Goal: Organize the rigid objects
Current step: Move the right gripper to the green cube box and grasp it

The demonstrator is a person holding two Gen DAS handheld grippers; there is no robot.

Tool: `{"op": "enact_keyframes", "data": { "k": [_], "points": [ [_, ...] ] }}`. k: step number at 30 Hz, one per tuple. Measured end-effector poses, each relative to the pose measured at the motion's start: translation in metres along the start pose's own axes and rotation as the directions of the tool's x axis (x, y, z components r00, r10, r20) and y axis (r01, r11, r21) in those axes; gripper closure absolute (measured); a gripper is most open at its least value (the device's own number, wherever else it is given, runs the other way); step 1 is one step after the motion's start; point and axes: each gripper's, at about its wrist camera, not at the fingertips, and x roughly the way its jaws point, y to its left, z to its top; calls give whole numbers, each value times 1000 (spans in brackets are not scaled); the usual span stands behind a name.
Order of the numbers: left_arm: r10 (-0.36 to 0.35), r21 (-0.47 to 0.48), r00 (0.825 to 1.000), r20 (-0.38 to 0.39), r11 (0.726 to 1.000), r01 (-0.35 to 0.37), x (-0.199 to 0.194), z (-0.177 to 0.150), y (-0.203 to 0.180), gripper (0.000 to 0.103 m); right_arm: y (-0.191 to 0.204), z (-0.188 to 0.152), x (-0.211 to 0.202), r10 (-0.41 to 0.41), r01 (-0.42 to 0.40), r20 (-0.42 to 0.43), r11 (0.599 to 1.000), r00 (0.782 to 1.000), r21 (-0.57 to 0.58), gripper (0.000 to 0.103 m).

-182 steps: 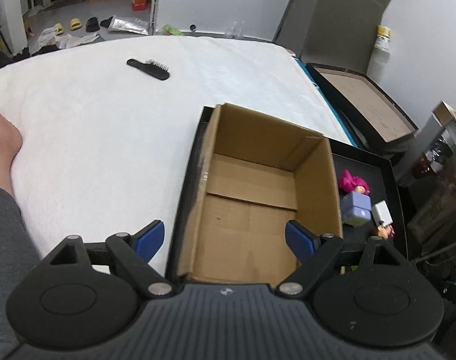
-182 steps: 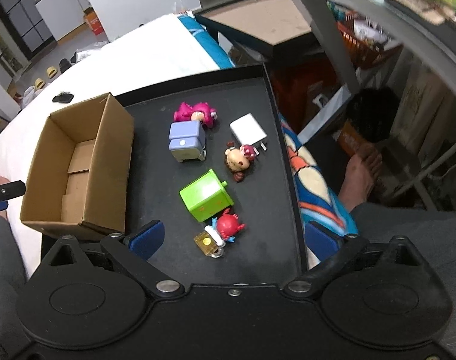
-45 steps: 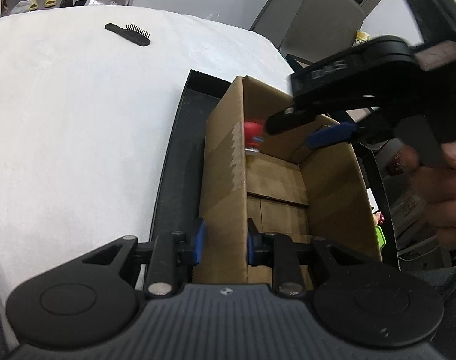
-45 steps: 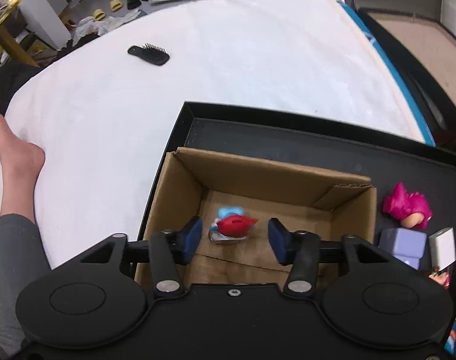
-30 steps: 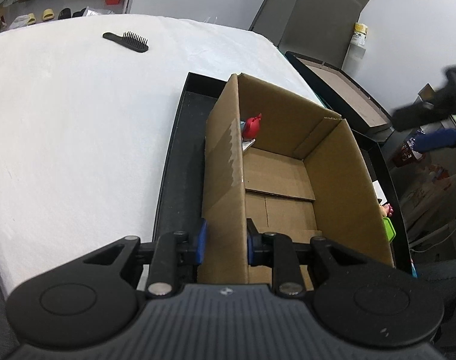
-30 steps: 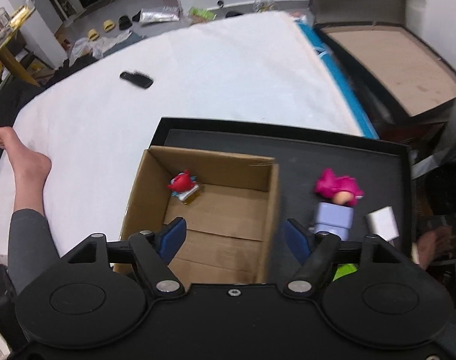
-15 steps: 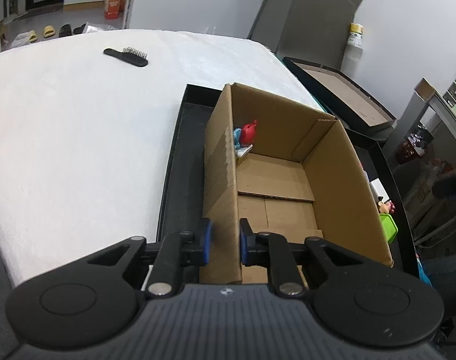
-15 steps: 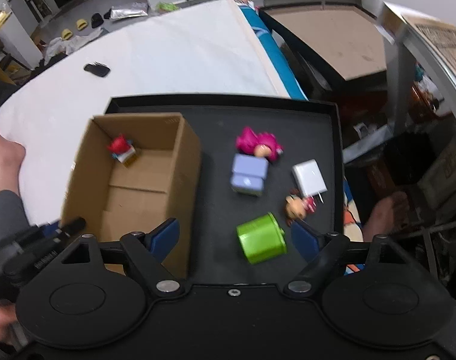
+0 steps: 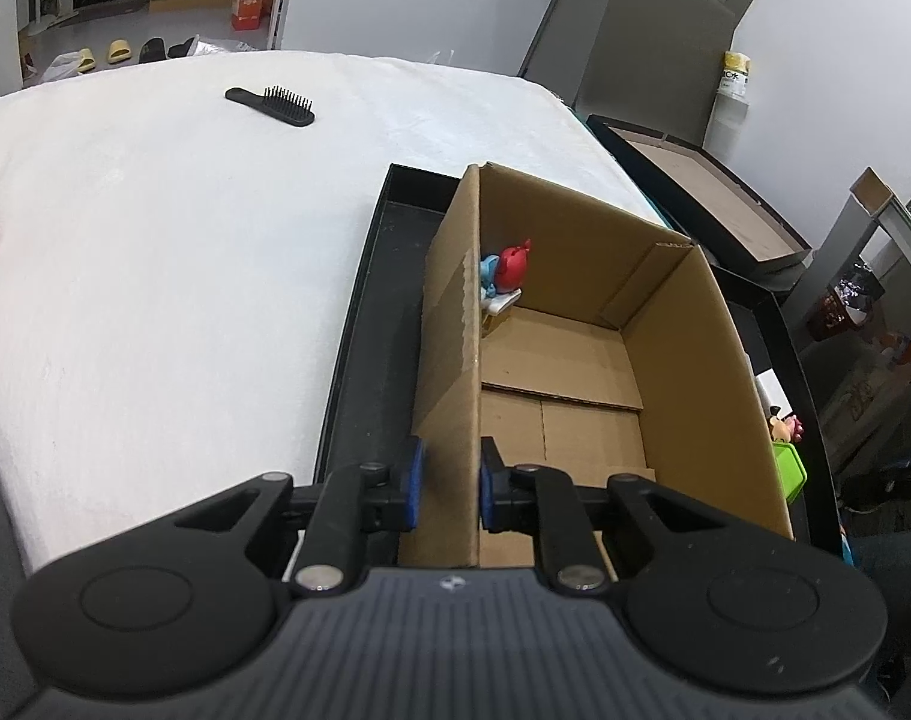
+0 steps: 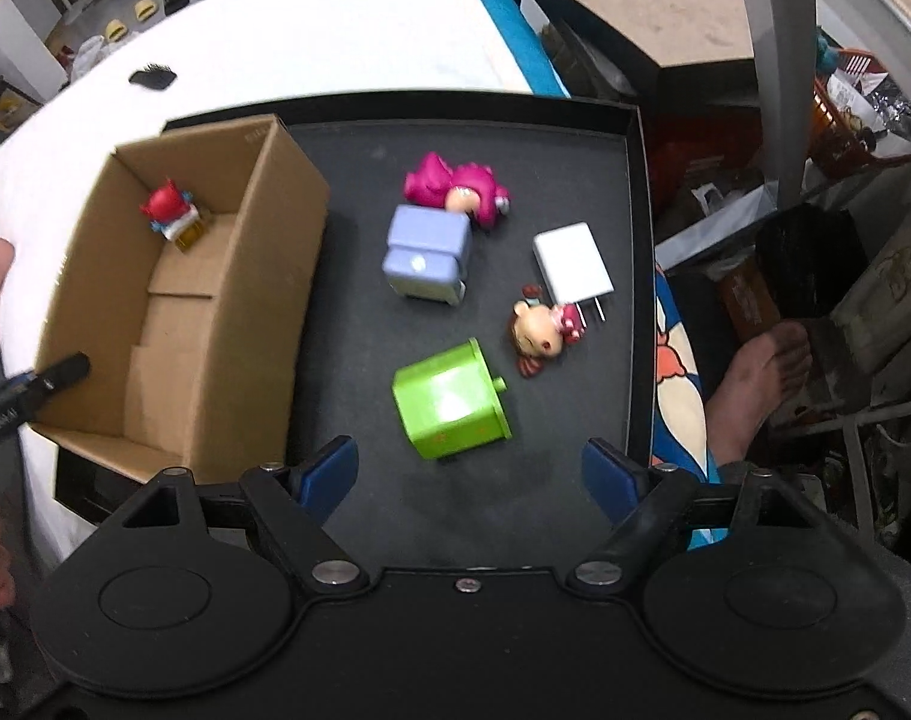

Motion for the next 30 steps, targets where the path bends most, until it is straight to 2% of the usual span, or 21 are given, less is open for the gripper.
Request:
{"op": "enact_keyframes", "data": {
  "k": [13, 18, 21, 23, 24, 30],
  "points": [
    [-3, 8, 1000, 1, 1000, 3, 2, -1, 1, 86, 6, -4, 47, -32, 26, -74, 996, 997, -82, 18],
    [-8, 3, 1000, 0, 1000, 8, 3, 0, 3, 86, 4, -1, 63, -37, 31, -99, 997, 994, -70, 18],
    [-11, 2, 1000, 1, 1000, 11, 4, 0, 3, 85, 5, 3, 69, -46, 40, -85, 997, 995, -70, 18],
    [-14, 0, 1000, -2, 1000, 14, 4, 0, 4, 85, 7, 4, 72, -45, 39, -70, 996, 997, -83, 23],
    [-15, -2, 1000, -1, 1000, 15, 4, 0, 4, 85, 9, 4, 72, -40, 33, -63, 994, 997, -100, 53],
    [-18, 0, 1000, 2, 1000, 18, 4, -1, 4, 85, 22, 6, 55, -6, 1, -26, 985, 1000, -170, 54]
  ]
}}
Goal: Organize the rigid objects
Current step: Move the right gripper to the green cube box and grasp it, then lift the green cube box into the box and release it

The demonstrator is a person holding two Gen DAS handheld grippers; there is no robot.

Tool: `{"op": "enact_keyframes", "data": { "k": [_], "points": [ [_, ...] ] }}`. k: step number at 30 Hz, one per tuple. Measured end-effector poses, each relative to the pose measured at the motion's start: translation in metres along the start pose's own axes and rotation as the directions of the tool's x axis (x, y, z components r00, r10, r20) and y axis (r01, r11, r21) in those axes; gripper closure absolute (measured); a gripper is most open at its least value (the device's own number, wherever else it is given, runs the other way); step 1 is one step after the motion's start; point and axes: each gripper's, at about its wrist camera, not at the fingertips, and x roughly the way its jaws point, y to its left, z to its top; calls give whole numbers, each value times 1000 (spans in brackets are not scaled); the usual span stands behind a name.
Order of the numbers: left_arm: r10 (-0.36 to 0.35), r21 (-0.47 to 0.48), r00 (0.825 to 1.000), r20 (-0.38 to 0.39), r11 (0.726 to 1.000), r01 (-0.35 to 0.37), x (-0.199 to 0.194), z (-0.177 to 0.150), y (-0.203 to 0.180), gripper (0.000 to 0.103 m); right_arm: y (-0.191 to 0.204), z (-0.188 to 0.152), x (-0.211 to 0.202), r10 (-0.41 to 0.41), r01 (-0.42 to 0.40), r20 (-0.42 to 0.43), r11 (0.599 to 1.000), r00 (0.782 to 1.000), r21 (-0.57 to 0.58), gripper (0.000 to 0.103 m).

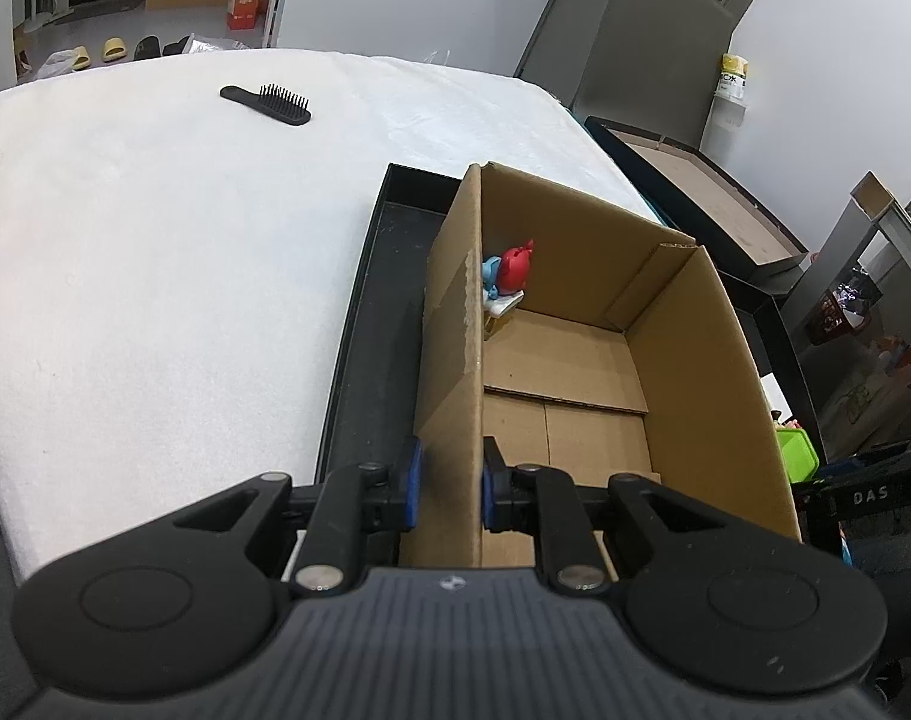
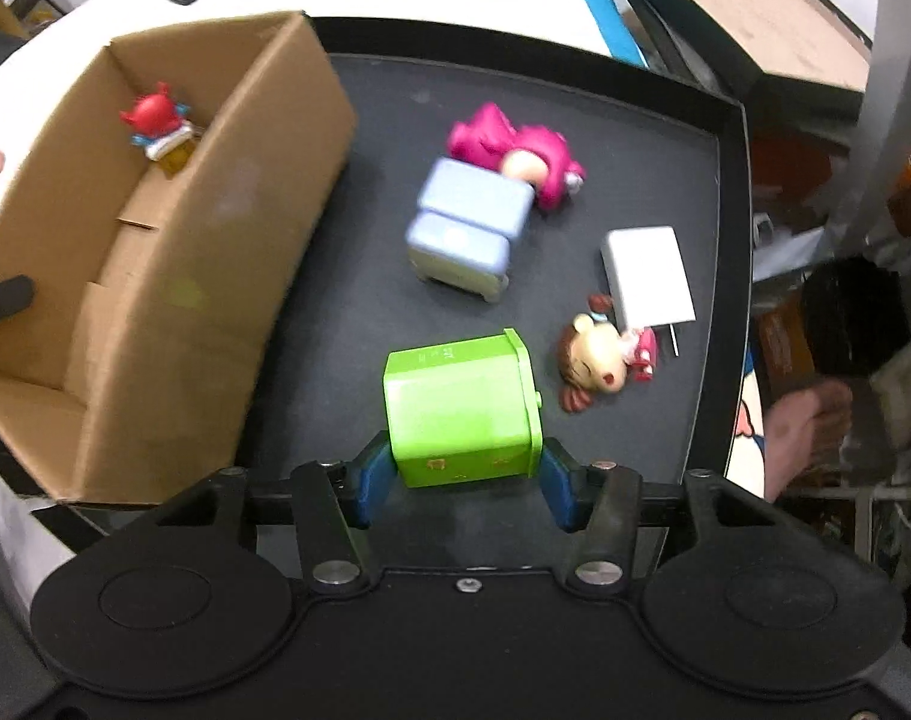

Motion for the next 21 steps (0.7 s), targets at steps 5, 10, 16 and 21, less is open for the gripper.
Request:
{"op": "enact_keyframes", "data": {
  "k": [5, 10, 16, 21],
  "points": [
    [-5, -1, 1000, 5, 1000, 5, 1, 0, 2, 85, 2, 2, -12, -2, 2, 5, 1000, 1000, 5, 54],
    [-4, 8, 1000, 6, 1000, 4, 0, 0, 1, 85, 9, 3, -28, -4, 4, 25, 1000, 1000, -9, 54],
    [-25, -1, 1000, 10, 1000, 25, 0, 0, 5, 85, 13, 10, -46, -20, 21, 48, 1000, 999, -21, 54],
    [-35, -4, 999, 3, 999, 35, 1, 1, 8, 85, 21, 20, -58, -56, 58, 42, 997, 998, -41, 54]
  ]
}}
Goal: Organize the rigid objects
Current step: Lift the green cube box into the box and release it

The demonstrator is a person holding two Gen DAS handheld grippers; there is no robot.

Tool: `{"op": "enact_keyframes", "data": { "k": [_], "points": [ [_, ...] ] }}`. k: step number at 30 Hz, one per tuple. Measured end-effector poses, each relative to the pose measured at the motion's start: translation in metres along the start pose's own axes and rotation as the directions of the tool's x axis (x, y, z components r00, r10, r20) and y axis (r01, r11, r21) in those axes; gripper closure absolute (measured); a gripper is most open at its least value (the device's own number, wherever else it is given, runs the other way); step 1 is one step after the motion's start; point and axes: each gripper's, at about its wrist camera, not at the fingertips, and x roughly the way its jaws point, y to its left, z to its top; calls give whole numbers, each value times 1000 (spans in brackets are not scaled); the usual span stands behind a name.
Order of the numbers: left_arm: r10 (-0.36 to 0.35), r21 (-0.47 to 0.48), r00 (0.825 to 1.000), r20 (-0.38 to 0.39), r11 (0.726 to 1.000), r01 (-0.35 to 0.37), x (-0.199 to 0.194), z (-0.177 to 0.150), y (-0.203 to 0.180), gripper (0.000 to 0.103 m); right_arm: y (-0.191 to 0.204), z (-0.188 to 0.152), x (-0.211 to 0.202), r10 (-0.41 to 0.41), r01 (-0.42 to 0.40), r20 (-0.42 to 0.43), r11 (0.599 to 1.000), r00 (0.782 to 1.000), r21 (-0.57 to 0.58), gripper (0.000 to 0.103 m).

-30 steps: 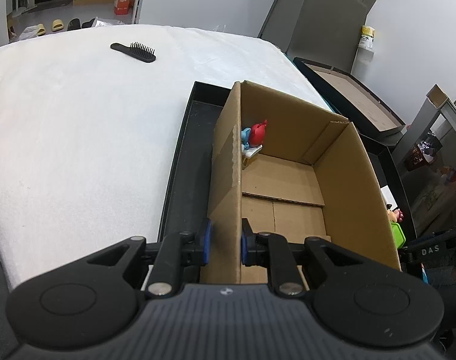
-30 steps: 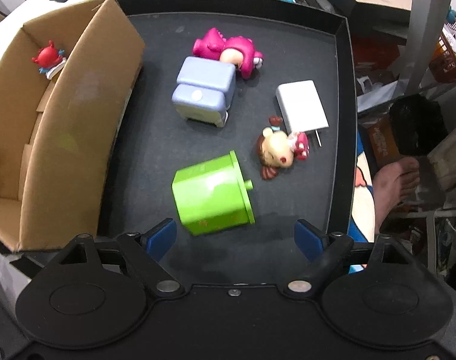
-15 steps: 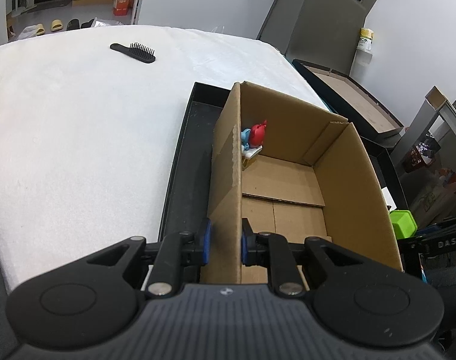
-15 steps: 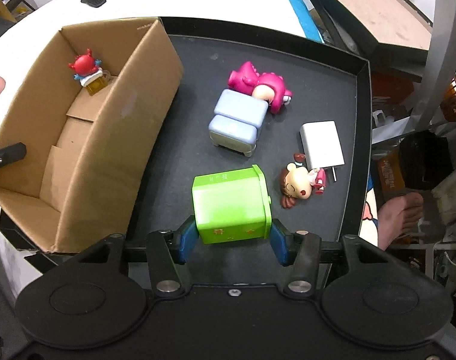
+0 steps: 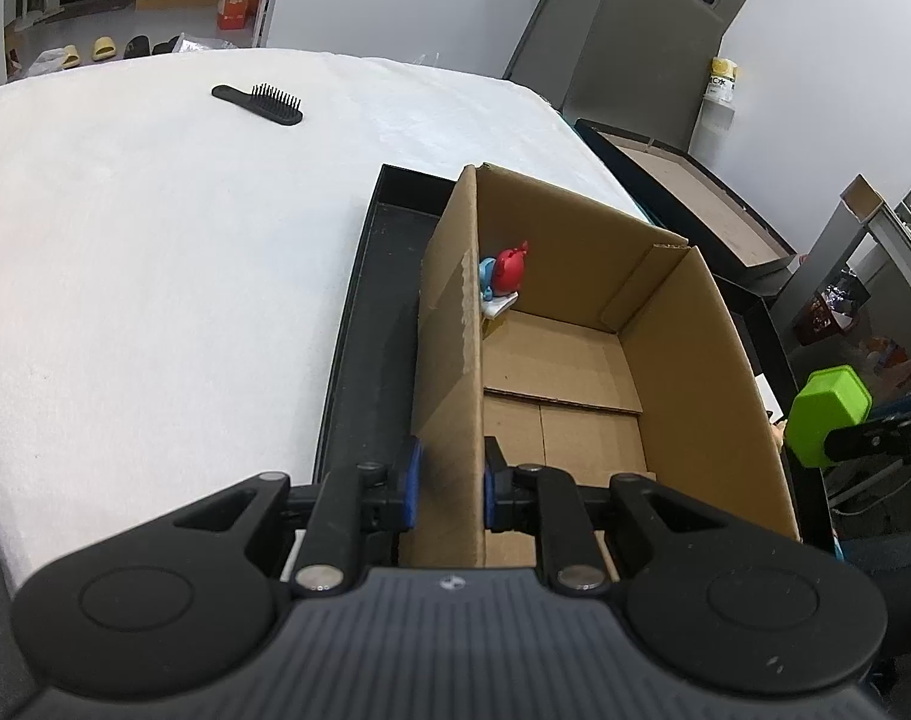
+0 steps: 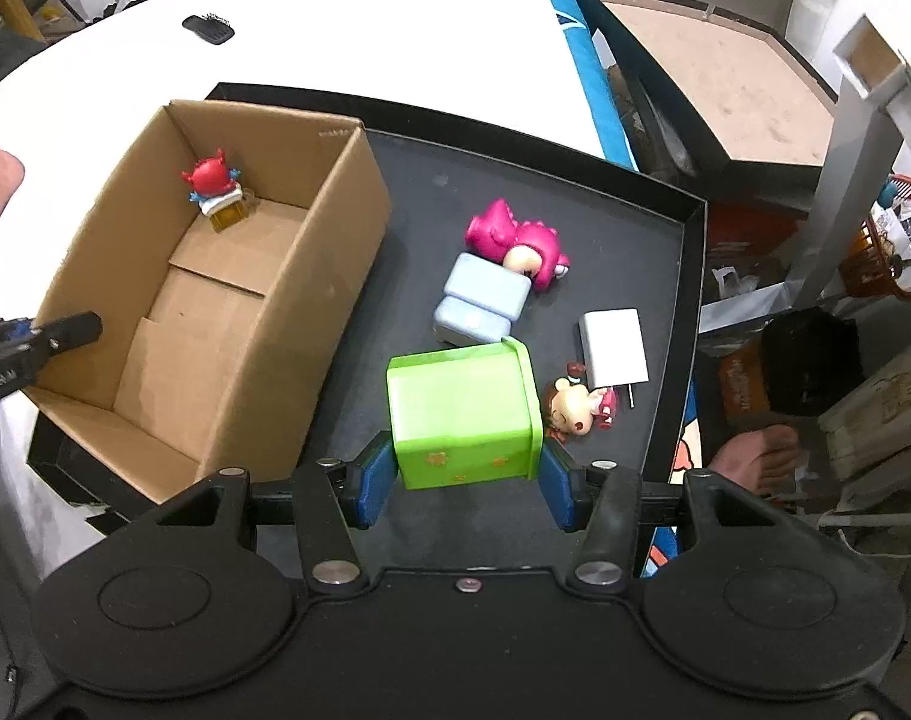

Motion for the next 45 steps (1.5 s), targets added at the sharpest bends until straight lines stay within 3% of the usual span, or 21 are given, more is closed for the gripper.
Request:
{"op": "enact_keyframes", "data": {
  "k": [12, 24, 36, 45],
  "points": [
    [-18, -33, 1000, -11, 999, 17, 1, 1, 3, 84, 43, 33, -34, -28, 34, 43, 991, 999, -130, 54],
    [-20, -36, 1000, -14, 999, 20, 1, -1, 1, 83, 88, 63, -35, -47, 60, 55, 965, 997, -254, 54],
    [-31, -47, 999, -15, 998, 30, 3, 1, 3, 83, 120, 84, -14, -83, 89, 32, 924, 996, -371, 53],
    [-40, -51, 999, -18, 998, 39, 2, 0, 4, 82, 138, 87, 26, -94, 89, 9, 895, 996, -438, 53]
  ]
}}
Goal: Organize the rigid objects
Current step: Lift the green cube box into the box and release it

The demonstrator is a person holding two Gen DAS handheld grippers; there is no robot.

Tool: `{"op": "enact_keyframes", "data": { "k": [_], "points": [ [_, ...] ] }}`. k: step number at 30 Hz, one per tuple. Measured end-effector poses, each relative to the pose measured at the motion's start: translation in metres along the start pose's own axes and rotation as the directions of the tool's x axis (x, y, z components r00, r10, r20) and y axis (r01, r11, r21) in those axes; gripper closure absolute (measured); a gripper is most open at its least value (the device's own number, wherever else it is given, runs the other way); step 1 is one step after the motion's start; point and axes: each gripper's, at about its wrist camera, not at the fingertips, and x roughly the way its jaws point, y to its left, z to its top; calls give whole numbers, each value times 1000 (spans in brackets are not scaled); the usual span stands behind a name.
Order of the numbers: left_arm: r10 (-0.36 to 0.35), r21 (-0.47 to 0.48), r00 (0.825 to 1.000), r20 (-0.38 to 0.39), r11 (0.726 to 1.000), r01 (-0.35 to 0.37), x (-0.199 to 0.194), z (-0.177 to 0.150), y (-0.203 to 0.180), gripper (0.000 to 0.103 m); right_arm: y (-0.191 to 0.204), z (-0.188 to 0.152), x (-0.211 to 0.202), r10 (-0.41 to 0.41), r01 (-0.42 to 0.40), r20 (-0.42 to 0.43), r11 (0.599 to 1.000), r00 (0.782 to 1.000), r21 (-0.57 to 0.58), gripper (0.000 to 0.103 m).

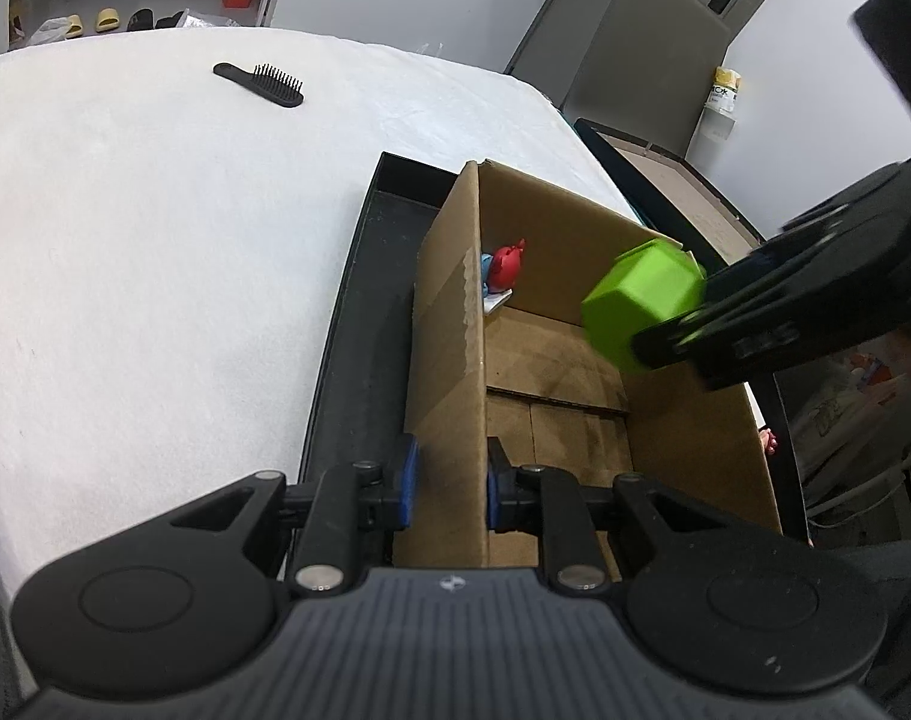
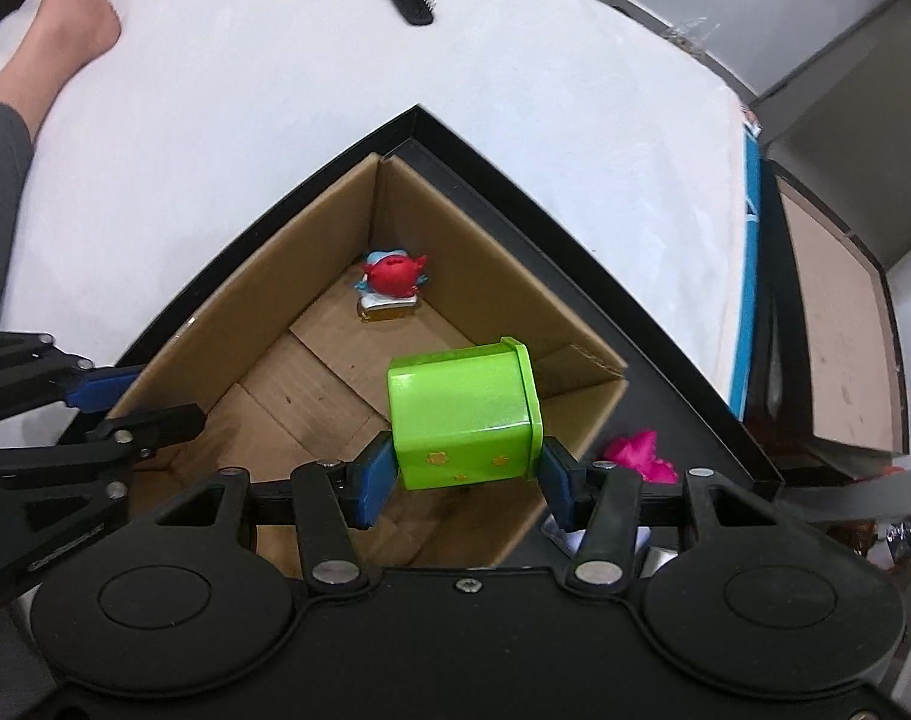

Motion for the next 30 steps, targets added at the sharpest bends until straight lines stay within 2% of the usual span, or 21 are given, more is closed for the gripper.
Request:
{"op": "enact_keyframes", "data": {
  "k": [6, 13, 22, 30],
  "points": [
    [-10, -8, 1000, -5, 1000, 10, 1, 3, 3, 82, 9, 4, 26, 6, -6, -9, 999, 1000, -45, 53],
    [-16, -12, 1000, -8, 1000, 16, 1, 3, 4, 82, 11, 10, 47, -7, 7, -8, 999, 1000, -43, 54],
    [-24, -34, 1000, -11, 999, 24, -1, 1, 7, 82, 11, 11, 48, -5, 6, 23, 999, 1000, -42, 52],
    [-17, -29, 1000, -5, 999, 17, -1, 2, 4, 82, 6, 7, 22, 32, -31, 43, 999, 999, -18, 49]
  ]
}}
